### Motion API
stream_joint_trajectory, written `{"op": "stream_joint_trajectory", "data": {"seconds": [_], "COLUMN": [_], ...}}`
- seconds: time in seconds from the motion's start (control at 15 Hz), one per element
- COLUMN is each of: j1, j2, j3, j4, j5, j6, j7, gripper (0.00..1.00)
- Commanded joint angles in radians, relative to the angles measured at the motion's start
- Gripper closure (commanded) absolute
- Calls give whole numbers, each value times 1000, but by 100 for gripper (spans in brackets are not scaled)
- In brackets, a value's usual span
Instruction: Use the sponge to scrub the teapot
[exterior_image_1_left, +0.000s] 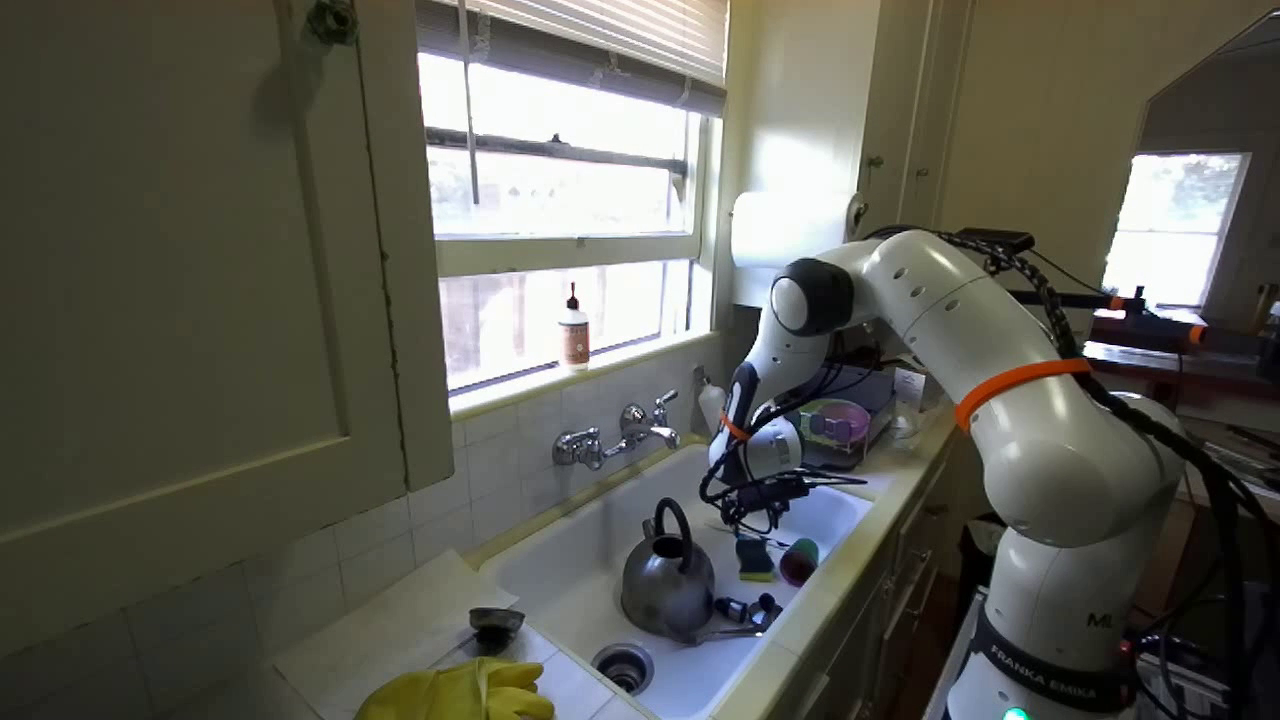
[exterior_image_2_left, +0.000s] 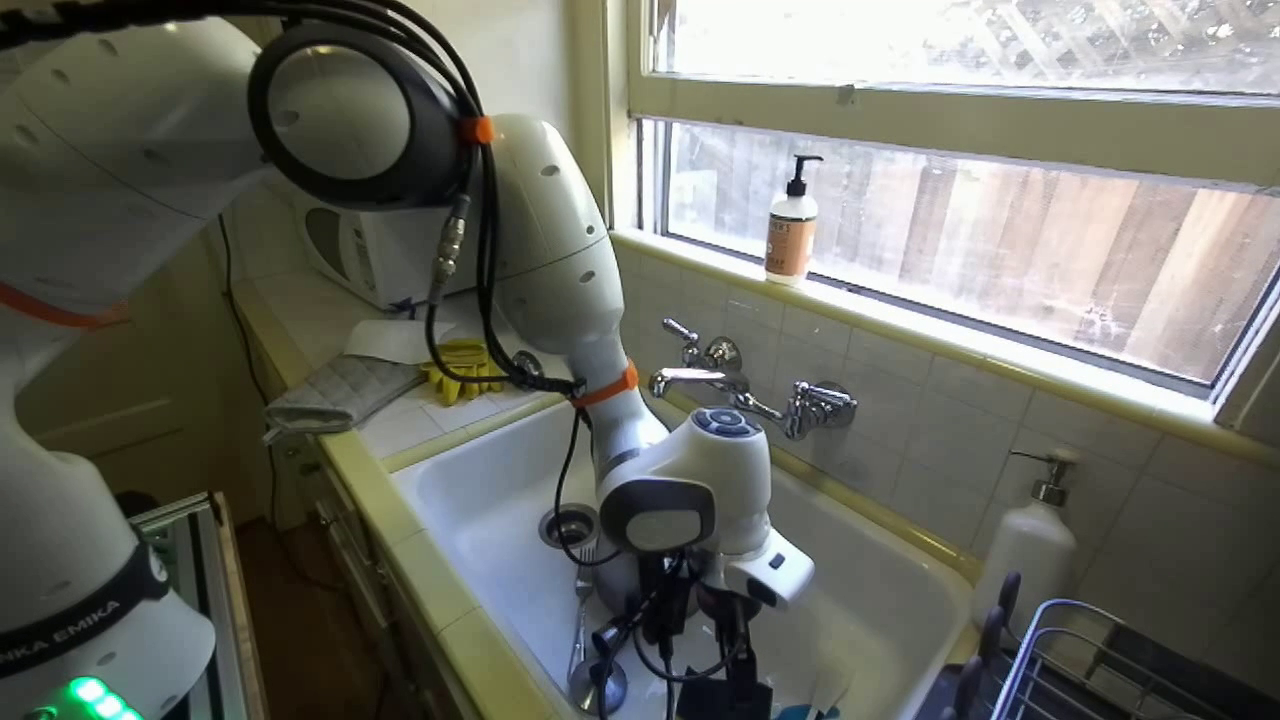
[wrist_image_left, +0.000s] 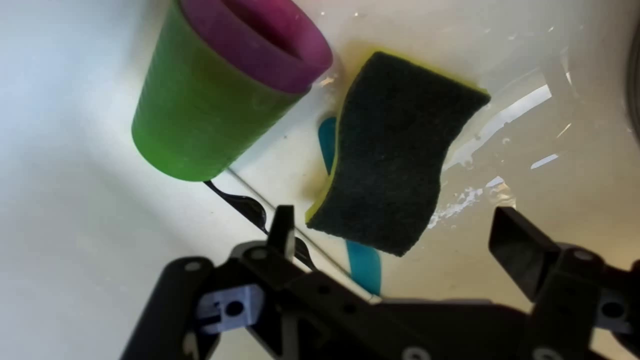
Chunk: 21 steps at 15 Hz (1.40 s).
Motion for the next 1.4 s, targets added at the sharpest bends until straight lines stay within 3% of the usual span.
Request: {"op": "stream_joint_trajectory", "data": {"seconds": [0.0,0.67,0.8,1.07,1.33], "j1": [10,-21,-23,-31,-42], "j2": [99,223,242,256,207], "j3": [-12,5,6,13,18], "j4": [101,239,264,291,251], "j5": [-17,-10,-11,-9,0], "j6": [-18,-46,-62,-85,-65], "j7": [55,71,72,69,65], "gripper": [0,2,26,55,71]}}
